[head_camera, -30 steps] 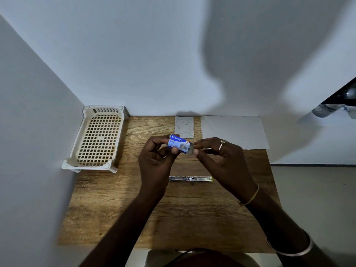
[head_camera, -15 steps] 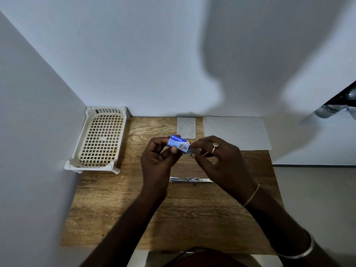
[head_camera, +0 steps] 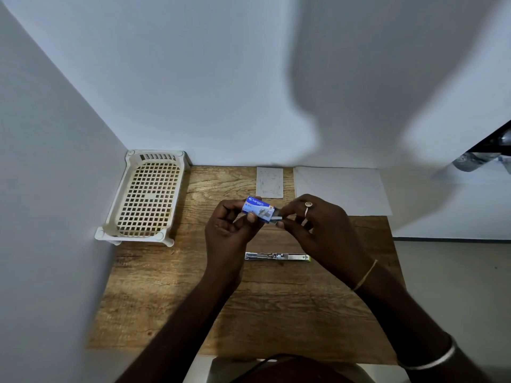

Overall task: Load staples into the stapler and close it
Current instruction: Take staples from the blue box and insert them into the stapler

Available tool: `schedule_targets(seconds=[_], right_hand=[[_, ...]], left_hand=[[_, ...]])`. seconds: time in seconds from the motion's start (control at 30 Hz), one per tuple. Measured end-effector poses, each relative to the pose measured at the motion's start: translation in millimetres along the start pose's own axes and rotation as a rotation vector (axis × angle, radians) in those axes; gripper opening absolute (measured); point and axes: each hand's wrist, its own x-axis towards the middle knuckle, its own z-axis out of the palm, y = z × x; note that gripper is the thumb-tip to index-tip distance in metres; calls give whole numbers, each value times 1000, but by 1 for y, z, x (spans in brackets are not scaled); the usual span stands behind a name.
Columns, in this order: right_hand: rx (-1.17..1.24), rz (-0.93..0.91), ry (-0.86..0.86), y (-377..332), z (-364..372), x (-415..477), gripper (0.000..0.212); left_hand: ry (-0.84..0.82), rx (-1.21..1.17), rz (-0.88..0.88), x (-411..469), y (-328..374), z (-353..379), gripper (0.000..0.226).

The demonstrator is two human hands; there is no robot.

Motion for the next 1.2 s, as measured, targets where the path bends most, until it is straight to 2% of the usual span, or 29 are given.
schedule_targets(seconds=[0.23, 0.4, 0.5, 0.63, 0.8, 0.97, 1.2], right_hand=[[259, 231, 54, 2, 10, -10, 5], [673, 435, 75, 1, 20, -11, 4], [791, 486, 97, 1, 25, -10, 3], [721, 463, 141, 1, 32, -10, 4], [532, 323, 192, -3, 40, -12, 7], [427, 207, 168, -9, 50, -9, 6], [451, 235, 138, -5, 74, 0, 6]], left_hand=[[23, 22, 4, -2, -2, -5, 18], [61, 31, -11, -6, -7, -11, 35], [70, 85, -26, -9, -11, -15, 43], [71, 142, -18, -12, -13, -21, 40], [109, 150, -1, -12, -14, -27, 36], [98, 162, 16, -11, -14, -35, 35], [124, 210, -33, -8, -20, -54, 38]])
